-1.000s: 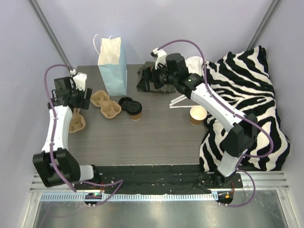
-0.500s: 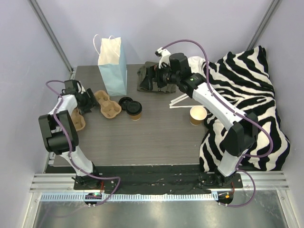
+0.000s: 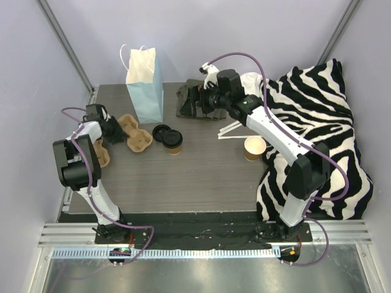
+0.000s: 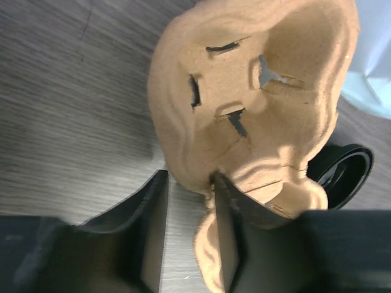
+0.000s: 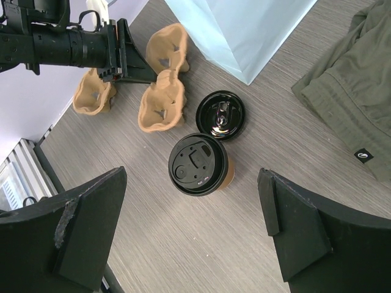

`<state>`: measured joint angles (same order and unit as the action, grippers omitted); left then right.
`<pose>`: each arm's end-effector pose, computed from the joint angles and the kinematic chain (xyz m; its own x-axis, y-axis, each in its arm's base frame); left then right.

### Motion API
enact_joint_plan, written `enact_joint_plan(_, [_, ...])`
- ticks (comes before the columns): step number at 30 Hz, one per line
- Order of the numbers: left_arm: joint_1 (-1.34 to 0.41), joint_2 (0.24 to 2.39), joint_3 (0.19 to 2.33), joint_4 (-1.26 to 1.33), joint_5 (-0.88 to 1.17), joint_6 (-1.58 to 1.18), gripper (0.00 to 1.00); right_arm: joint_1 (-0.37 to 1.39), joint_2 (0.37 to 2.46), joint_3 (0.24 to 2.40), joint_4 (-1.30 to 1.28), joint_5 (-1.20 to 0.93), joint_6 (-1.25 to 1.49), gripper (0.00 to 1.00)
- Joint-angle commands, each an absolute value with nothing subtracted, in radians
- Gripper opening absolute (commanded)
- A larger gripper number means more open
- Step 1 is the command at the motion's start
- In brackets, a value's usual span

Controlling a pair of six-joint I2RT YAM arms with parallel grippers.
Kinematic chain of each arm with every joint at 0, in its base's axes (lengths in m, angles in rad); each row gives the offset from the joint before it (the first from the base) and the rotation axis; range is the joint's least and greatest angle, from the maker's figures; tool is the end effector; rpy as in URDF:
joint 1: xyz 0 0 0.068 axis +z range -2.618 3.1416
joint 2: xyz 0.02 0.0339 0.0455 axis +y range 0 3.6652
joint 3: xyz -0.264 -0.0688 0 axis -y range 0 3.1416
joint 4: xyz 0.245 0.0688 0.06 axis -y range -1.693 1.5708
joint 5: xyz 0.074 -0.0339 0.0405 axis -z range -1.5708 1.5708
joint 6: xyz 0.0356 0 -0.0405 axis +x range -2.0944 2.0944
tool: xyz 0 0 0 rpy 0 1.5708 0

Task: Pack the takeout coffee

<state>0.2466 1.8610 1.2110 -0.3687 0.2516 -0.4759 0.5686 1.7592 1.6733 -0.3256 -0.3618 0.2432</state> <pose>0.3743 0.0851 0.1736 -0.6836 -0.6296 -0.3691 -0.4759 0.7680 -0.4287 0.3446 0.2352 0.3687 -0.5142 -0.0613 -0.8555 -0.6729 0.6472 0.3581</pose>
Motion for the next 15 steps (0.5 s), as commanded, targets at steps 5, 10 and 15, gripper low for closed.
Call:
enact_joint_plan(5, [0.25,1.864,1.301,-0.472,0.227,-0.416,0.11,0.548,1.743,1.66,-0.275,-0.371,0.25,0.98])
enact_joint_plan(10, [0.255,1.767,1.299,-0.612,0.221,-0.313,0.03,0.54,1.726,1.62,-0.275,-0.373,0.244,0.98])
enact_joint_plan(15, [0.256,1.736,1.267,-0.753,0.216,-0.207,0.0,0.537,1.707,1.585,-0.275,-0.377,0.238,0.98])
